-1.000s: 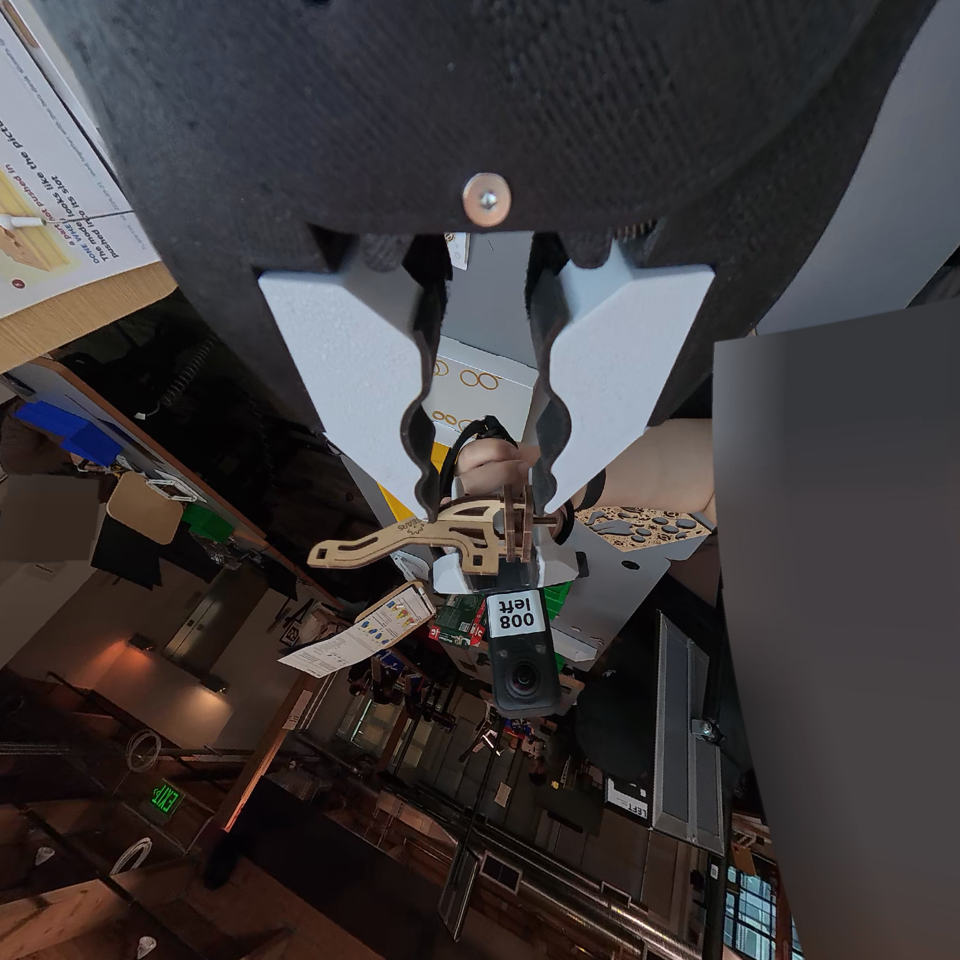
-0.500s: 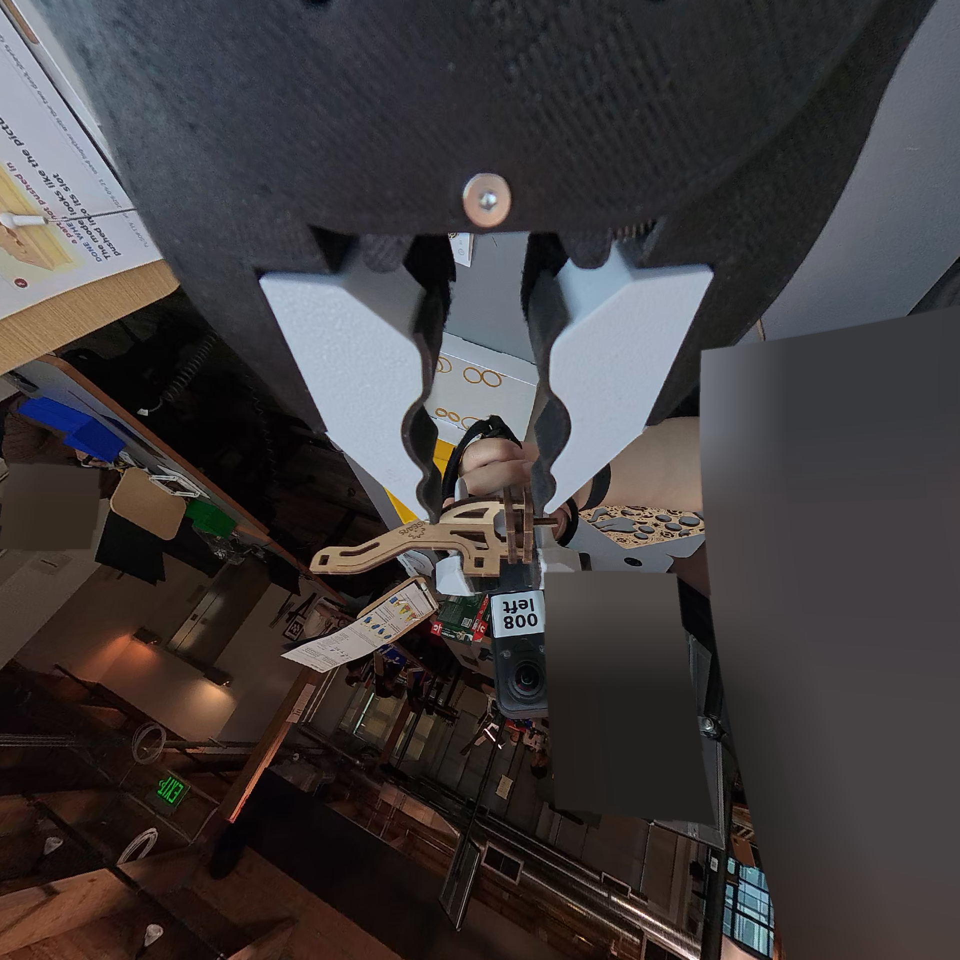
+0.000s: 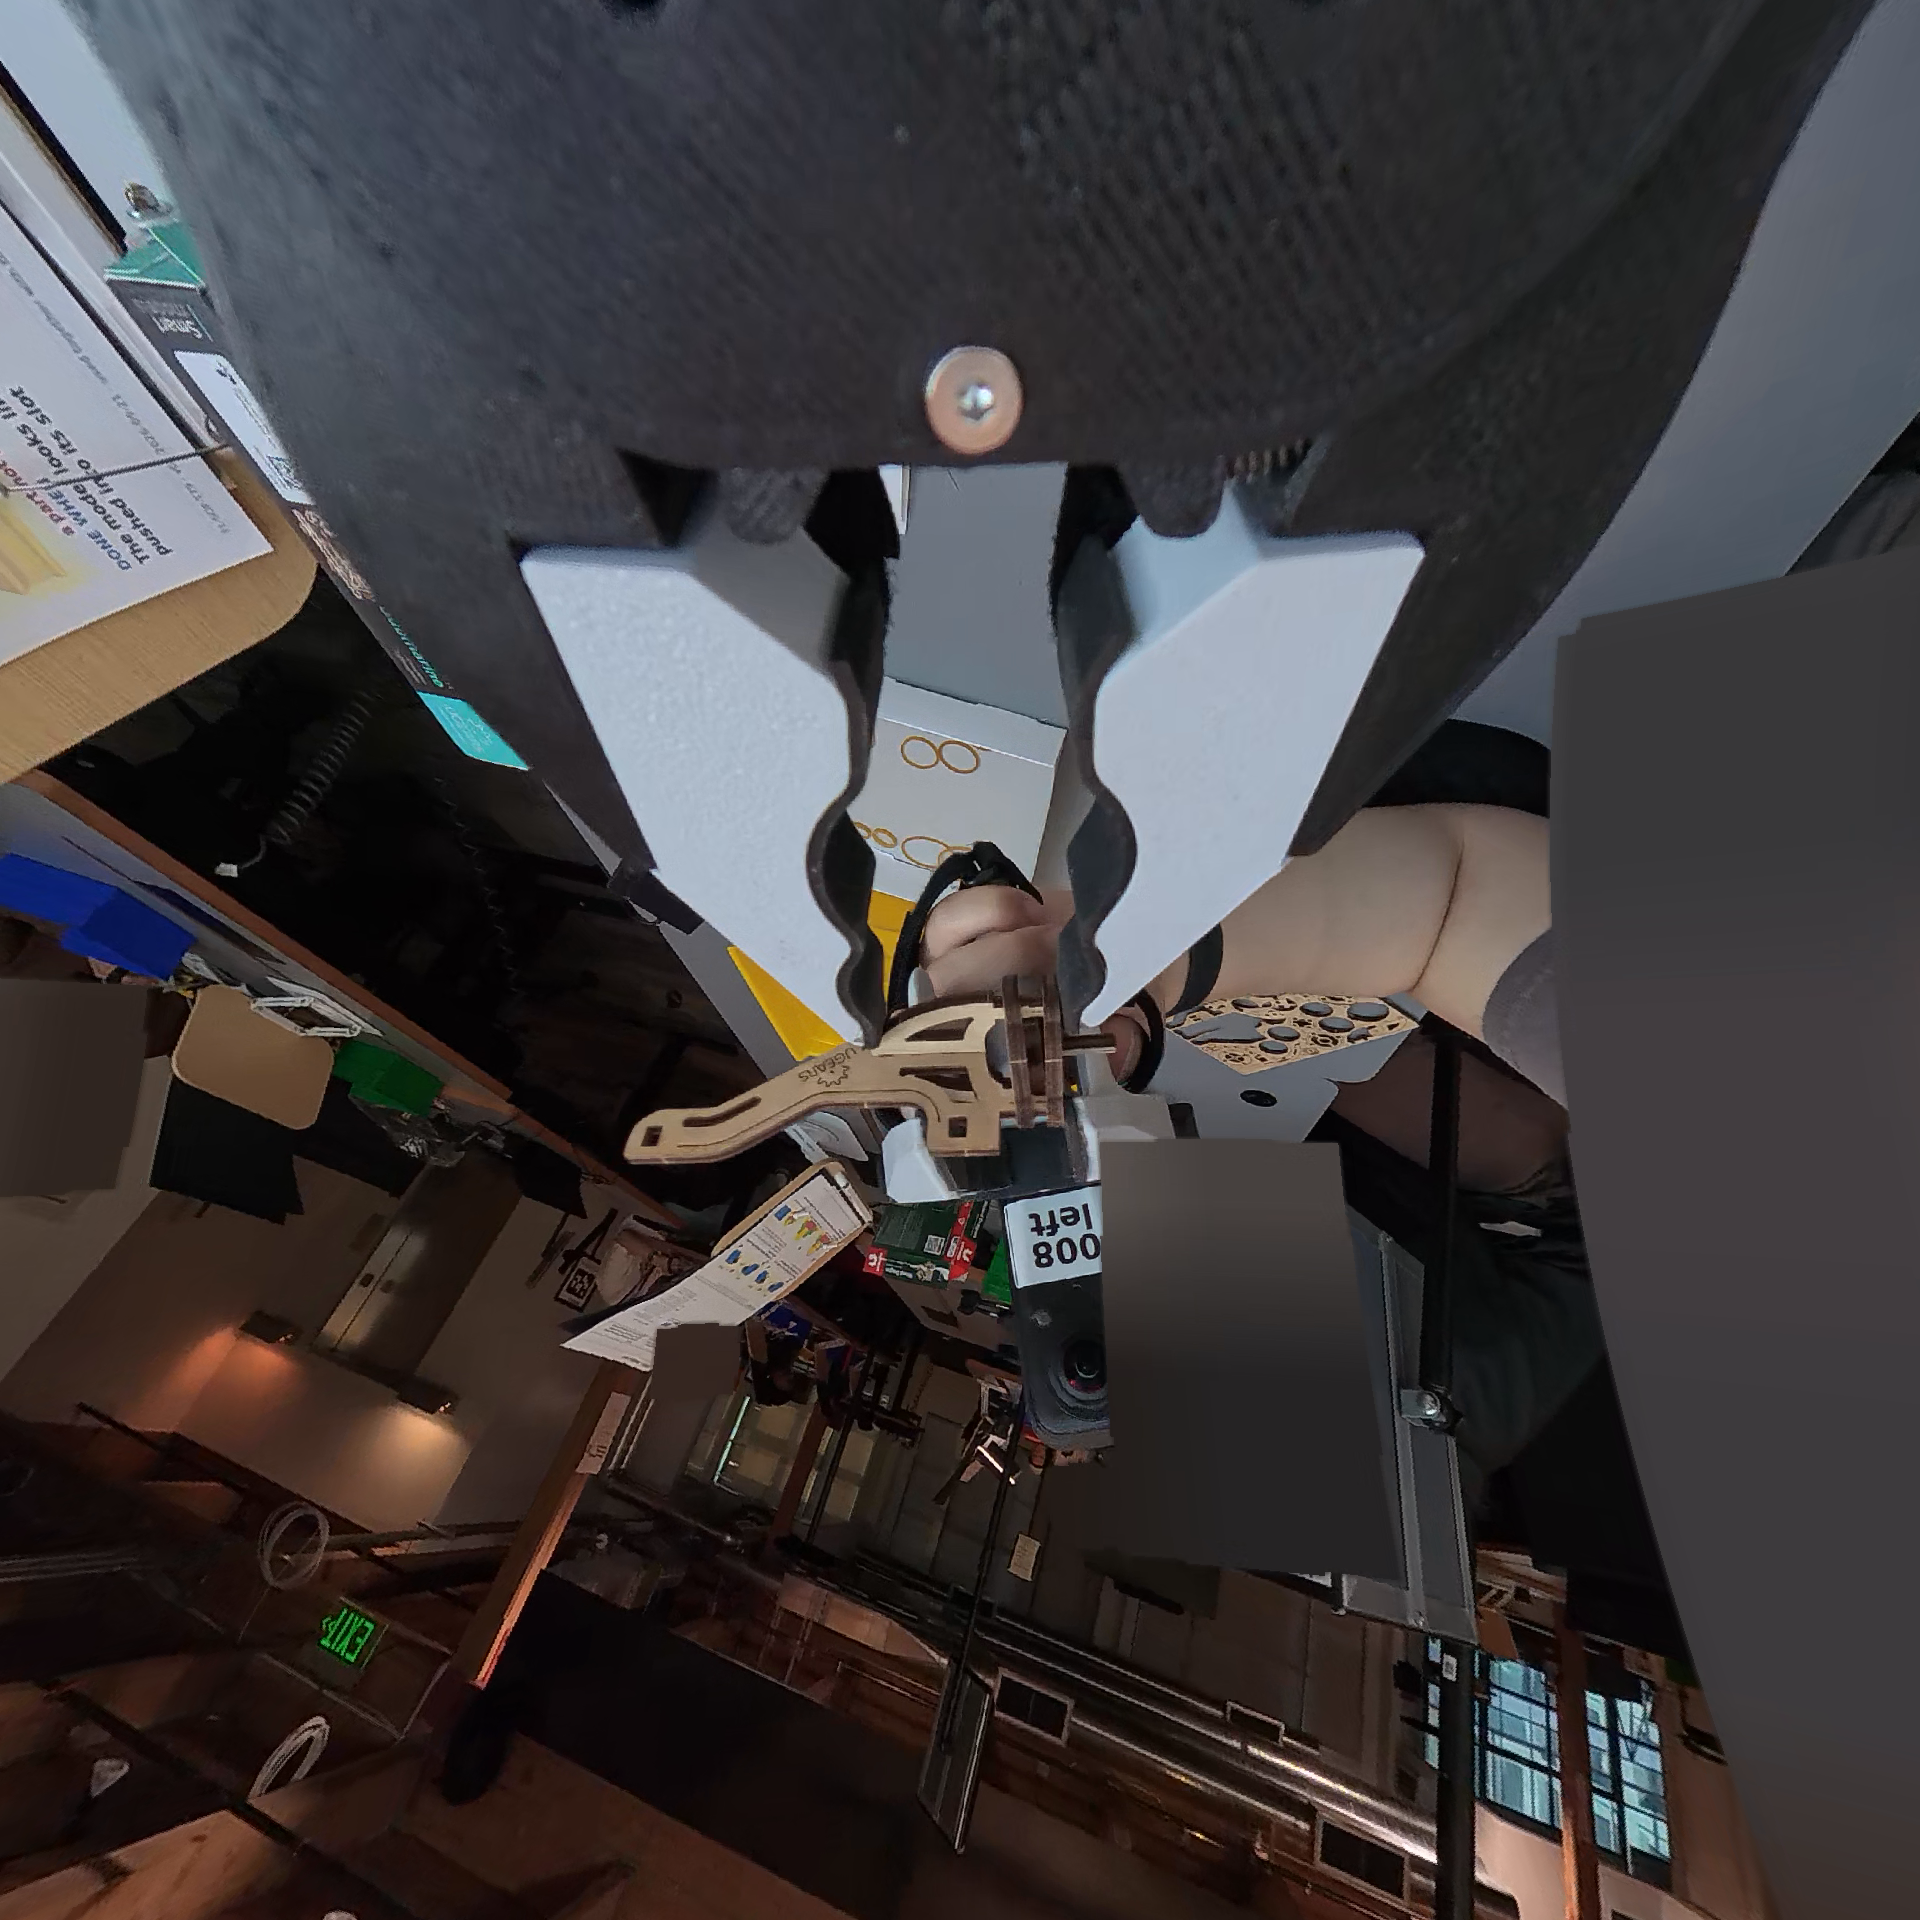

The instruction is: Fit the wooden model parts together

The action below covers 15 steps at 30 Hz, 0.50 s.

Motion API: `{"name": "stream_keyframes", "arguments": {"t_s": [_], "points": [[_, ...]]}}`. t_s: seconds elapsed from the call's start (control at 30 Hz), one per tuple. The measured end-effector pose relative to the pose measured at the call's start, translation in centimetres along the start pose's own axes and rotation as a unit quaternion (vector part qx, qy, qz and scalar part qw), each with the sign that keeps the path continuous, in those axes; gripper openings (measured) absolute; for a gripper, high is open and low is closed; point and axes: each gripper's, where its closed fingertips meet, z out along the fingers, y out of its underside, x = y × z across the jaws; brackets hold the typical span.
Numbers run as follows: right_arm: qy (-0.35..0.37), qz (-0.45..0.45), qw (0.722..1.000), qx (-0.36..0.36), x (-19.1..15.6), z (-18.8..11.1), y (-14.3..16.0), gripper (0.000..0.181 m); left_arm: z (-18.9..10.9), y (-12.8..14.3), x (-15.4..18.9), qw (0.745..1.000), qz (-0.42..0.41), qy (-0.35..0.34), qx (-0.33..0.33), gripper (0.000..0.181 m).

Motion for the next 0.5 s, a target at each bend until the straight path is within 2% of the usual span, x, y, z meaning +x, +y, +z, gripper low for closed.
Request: {"name": "stream_keyframes", "arguments": {"t_s": [0.23,0.5], "points": [[0.043,0.025,0.999,-0.005,2.3,-0.3,1.1,0.030,0.1,1.0,-2.2,0.996,-0.081,-0.043,0.008,0.007],[0.024,0.113,0.993,0.016,3.2,-0.1,2.0,0.030,-0.1,1.8,-3.4,0.992,-0.104,-0.069,-0.003,0.007]]}}
